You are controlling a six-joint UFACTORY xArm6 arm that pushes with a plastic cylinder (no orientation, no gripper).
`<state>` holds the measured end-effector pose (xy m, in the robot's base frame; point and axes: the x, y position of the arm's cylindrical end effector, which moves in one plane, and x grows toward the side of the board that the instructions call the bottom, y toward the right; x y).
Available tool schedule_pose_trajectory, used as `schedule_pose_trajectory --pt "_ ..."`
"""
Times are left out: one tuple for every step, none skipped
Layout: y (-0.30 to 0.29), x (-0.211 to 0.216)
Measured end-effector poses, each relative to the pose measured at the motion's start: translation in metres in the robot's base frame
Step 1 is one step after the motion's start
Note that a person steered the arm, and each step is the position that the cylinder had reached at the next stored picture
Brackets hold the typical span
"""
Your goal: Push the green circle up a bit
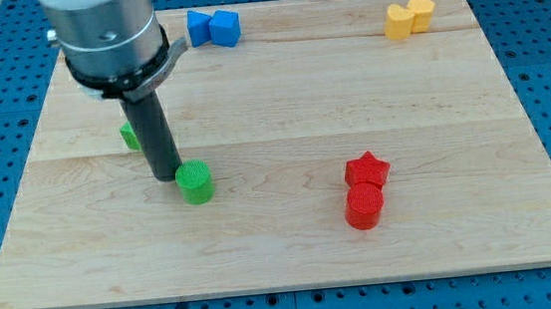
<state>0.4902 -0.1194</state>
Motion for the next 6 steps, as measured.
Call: schedule_pose_trajectory --pt "0.052 0.019" --pt "0.088 0.028" --pt "0.072 0.056" --pt "0.082 0.085" --pt "0.112 0.081" --pt "0.131 0.063"
